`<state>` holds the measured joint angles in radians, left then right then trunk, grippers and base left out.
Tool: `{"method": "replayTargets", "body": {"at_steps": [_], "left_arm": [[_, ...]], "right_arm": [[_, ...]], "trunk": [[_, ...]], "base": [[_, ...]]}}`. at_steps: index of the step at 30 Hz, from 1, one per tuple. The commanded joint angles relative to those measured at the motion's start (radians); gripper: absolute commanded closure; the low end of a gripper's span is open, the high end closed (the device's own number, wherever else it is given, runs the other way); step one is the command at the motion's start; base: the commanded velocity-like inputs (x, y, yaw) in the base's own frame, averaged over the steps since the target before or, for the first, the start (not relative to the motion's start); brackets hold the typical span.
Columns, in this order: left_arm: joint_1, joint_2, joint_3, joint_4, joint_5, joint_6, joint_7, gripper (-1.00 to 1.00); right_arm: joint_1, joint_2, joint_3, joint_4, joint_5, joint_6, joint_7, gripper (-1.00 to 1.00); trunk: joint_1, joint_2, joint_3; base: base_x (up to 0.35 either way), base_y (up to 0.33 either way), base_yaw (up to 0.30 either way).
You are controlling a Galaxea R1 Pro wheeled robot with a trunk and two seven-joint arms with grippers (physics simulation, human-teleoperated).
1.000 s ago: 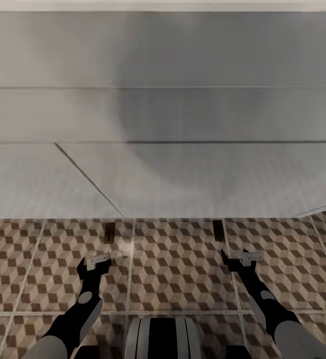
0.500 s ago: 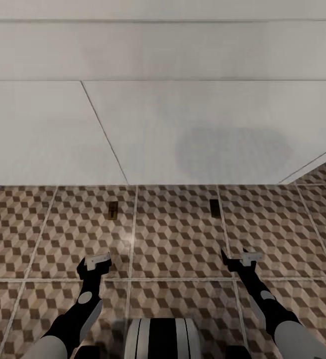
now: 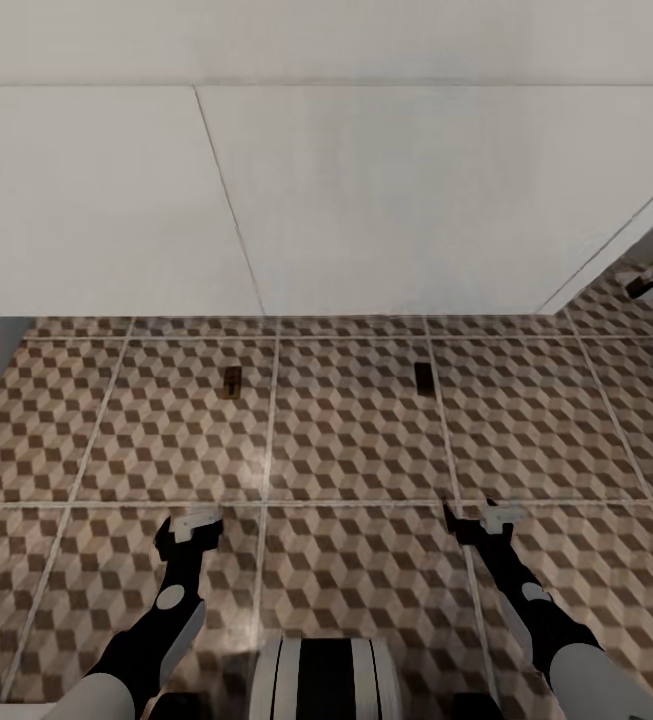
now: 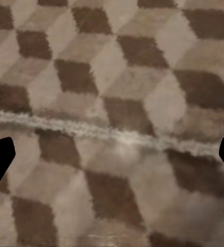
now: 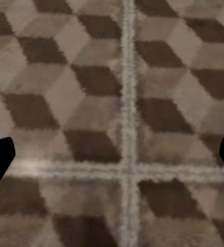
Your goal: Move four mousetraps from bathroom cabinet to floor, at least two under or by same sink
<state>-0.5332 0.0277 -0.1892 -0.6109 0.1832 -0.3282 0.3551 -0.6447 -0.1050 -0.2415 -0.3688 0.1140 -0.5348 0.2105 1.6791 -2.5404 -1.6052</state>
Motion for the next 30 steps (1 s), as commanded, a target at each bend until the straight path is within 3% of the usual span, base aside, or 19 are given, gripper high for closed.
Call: {"method": "replayTargets", "body": {"at_steps": [1,30], "left_arm": [[-0.001,0.001,-0.009,0.0,0.01,-0.004,0.007,-1.0],[-0.001,0.002,-0.008,0.002,0.011,-0.006,0.005,-1.0]], "right_arm": [[-0.001,0.001,-0.009,0.001,0.01,-0.004,0.004,-1.0],[-0.001,0.001,-0.009,0.001,0.01,-0.005,0.004,-1.0]], "trunk": [[-0.001,0.0,0.0],[-0.001,0.0,0.0]], "base": [[-0.34,0.0,0.0],[-0.319,0.0,0.0]]}}
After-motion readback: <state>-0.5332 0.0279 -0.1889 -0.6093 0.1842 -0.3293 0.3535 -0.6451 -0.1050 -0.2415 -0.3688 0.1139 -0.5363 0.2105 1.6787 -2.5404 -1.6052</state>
